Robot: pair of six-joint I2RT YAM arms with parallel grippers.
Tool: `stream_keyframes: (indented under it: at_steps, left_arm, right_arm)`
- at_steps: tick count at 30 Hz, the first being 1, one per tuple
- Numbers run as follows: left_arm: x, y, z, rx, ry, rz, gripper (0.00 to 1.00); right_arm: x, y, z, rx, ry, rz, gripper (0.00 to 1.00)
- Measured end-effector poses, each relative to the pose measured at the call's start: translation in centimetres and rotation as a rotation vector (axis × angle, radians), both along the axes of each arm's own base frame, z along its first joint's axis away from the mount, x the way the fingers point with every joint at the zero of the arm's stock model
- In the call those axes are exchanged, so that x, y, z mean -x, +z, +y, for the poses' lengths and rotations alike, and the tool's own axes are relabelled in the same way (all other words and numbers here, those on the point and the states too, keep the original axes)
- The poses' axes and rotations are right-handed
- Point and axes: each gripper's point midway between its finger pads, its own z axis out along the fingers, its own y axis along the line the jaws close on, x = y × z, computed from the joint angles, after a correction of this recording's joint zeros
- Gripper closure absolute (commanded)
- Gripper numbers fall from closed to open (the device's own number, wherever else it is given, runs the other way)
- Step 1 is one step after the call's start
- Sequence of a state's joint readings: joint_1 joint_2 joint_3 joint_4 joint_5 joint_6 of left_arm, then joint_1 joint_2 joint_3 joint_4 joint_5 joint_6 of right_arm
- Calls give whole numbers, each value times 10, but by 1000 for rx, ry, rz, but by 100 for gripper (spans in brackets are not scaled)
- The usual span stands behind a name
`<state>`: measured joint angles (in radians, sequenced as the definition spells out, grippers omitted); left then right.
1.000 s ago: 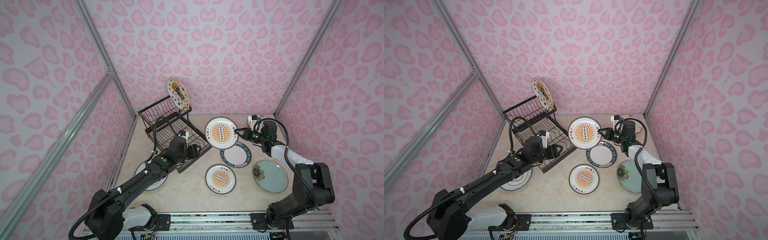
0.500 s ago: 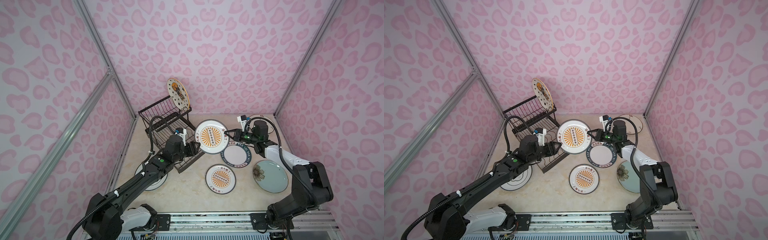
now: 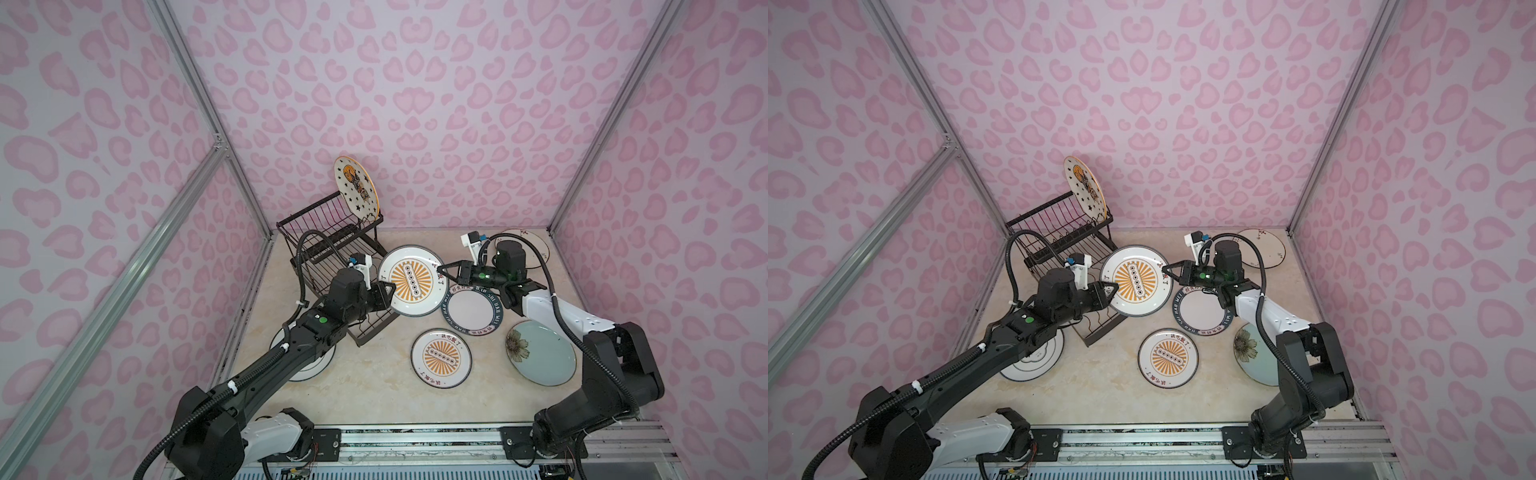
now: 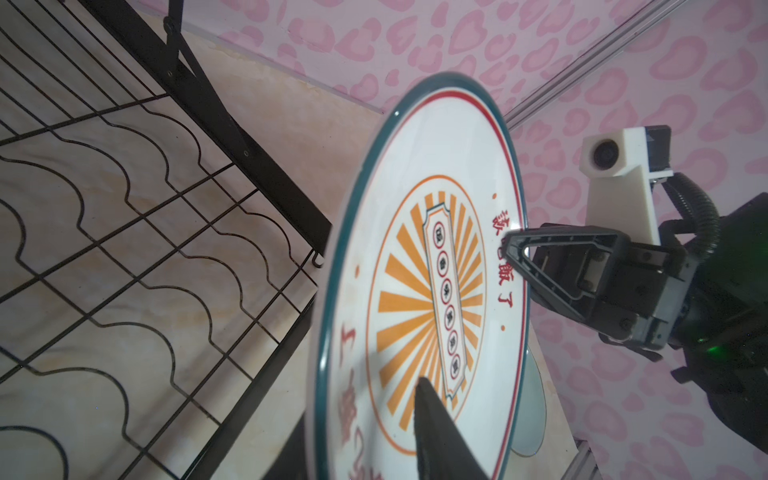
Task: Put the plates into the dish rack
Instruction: 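Lift the upright sunburst plate and carry it toward the rack with the right gripper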
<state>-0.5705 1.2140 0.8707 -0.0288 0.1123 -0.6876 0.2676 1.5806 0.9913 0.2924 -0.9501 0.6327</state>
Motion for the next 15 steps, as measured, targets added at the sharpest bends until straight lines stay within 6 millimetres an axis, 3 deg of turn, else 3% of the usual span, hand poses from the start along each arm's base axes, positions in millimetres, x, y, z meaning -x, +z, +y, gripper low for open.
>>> stream_keyframes:
  at_steps: [7, 12, 15]
  left_arm:
    - [-3, 4, 3, 30, 35, 7, 96]
    - [-5, 10, 4, 63, 48, 1, 96]
    - [-5, 12, 5, 69, 48, -2, 96]
  right_arm:
    - [0, -5, 3, 7, 20, -5, 100]
    - [0, -1, 4, -3, 24, -17, 100]
    - [0, 0, 4, -7, 25, -16, 91]
